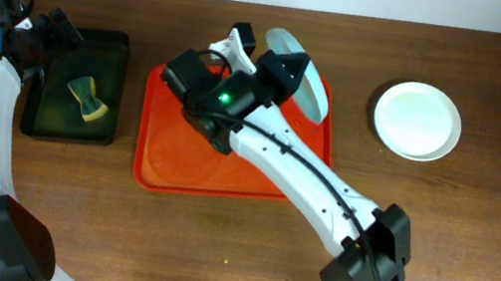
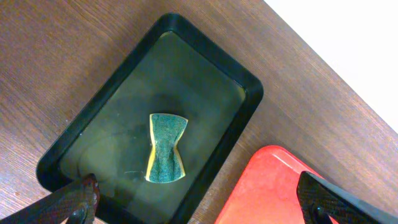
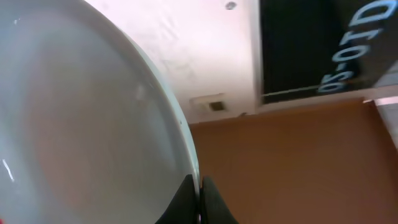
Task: Clean dirty plates on tray and stack at the side
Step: 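Carry the light blue plate right with the right gripper onto the plate stack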
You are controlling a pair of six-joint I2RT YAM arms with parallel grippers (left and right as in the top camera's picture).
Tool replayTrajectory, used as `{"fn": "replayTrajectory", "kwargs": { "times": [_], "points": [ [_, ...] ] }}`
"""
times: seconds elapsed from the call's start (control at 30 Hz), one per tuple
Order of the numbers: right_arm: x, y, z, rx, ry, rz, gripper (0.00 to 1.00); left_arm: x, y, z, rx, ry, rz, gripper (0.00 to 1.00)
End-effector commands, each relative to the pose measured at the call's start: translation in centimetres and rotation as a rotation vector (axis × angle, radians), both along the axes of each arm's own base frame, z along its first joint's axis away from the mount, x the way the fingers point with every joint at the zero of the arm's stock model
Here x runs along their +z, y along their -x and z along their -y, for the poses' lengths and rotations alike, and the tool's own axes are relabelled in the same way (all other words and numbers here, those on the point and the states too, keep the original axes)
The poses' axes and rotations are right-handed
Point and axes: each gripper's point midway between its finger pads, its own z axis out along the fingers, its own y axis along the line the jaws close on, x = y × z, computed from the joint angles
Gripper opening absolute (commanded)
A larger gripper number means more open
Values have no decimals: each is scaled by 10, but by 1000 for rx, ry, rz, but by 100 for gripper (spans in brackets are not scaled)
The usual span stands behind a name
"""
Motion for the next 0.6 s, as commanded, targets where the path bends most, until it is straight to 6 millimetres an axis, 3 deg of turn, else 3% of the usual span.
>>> {"fn": "replayTrajectory", "kwargs": {
  "times": [0.0, 0.07, 0.1, 0.13, 0.2, 0.3, 0.37, 0.47, 0.57],
  "points": [
    [-43, -8, 15, -8, -369, -198, 4, 1, -2, 0, -5, 6, 6, 99],
    [-95, -15, 30, -51, -701, -452, 4, 1, -2, 0, -5, 6, 6, 99],
    [-107, -18, 38, -70, -849, -533, 4, 1, -2, 0, -5, 6, 6, 99],
    [-116, -24, 50, -95, -1030, -604, 4, 1, -2, 0, -4, 6, 6, 99],
    [-118, -38, 105, -189, -1297, -623, 4, 1, -2, 0, -4, 6, 6, 99],
    [-133, -40, 217, -417, -1410, -510, 4, 1, -2, 0, -5, 6, 6, 100],
    [-148, -29, 272, -545, -1446, -455, 4, 1, -2, 0, -5, 6, 6, 99],
    [-179, -16, 332, -669, -1488, -367, 4, 1, -2, 0, -5, 6, 6, 99],
    [-197, -11, 361, -746, -1525, -280, 9, 1, -2, 0, -4, 6, 6, 99]
  ]
}}
